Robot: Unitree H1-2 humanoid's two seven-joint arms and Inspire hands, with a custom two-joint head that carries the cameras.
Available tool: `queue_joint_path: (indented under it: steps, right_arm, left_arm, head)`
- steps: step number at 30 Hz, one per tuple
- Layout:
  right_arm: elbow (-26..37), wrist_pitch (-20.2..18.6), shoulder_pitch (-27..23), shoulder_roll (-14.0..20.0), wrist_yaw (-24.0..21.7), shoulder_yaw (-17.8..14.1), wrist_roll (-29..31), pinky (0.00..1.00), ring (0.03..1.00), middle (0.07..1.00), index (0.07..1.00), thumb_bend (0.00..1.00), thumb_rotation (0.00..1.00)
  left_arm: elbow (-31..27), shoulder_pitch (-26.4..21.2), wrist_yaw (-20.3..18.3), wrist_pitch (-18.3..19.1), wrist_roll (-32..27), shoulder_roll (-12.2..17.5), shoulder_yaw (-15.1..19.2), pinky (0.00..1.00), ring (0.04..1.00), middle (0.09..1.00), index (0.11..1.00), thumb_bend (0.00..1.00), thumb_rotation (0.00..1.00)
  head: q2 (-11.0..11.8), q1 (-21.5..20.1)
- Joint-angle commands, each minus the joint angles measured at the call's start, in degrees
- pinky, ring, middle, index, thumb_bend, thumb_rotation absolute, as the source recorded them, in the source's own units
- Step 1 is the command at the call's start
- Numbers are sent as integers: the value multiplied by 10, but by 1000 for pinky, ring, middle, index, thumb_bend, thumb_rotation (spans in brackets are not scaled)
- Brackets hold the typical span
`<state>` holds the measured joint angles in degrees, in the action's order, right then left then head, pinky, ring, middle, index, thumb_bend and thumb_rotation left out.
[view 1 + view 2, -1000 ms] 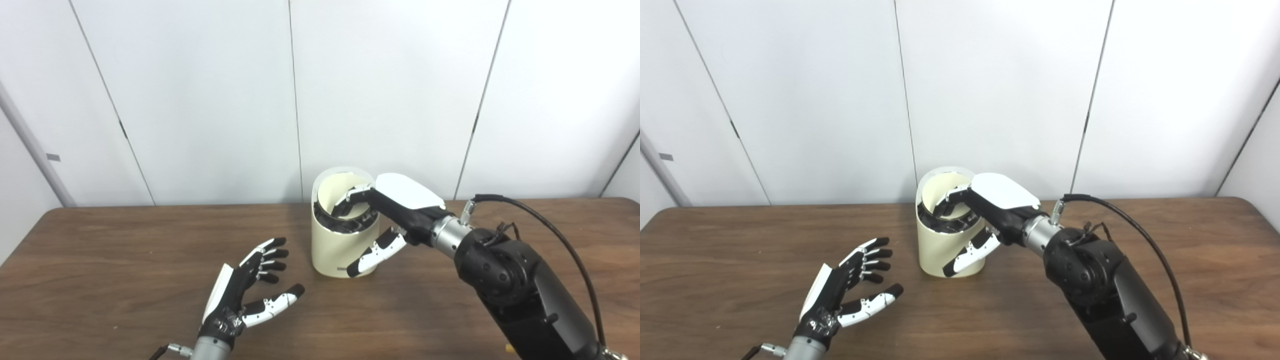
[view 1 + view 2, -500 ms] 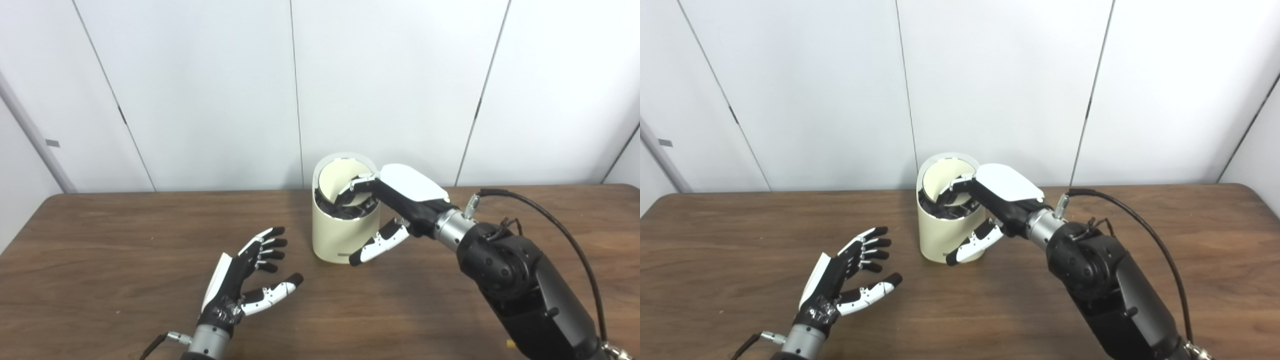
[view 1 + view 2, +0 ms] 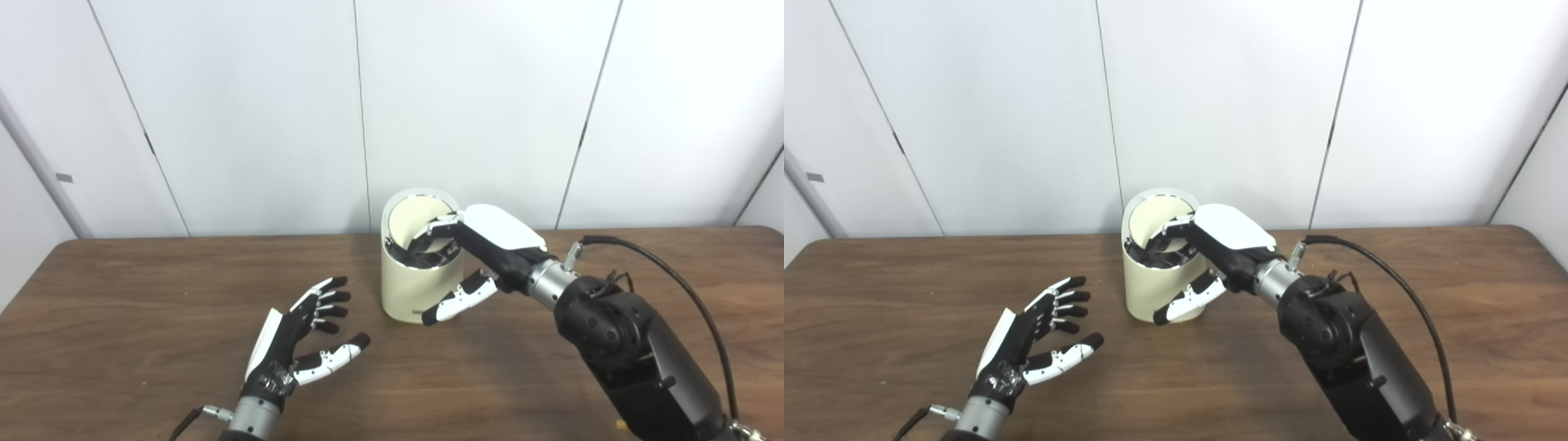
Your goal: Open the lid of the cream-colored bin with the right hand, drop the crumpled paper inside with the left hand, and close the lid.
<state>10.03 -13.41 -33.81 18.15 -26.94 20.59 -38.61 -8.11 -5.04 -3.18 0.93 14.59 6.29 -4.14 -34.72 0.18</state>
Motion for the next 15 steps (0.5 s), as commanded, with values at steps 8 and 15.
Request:
queue_joint_path:
  steps: [8, 15]
  right_arm:
    - [-27, -26, -3, 8, -20, 4, -6, 977, 904, 757, 726, 927, 432]
    - [-4, -22, -11, 9, -7, -22, 15, 902, 908, 748, 727, 892, 460]
  left_arm:
    - [-17, -20, 0, -9, -11, 5, 2, 654, 730, 792, 867, 709, 268]
    - [-9, -25, 1, -14, -12, 5, 1, 650, 735, 797, 871, 702, 269]
  head:
    - [1, 0]
    - [5, -2]
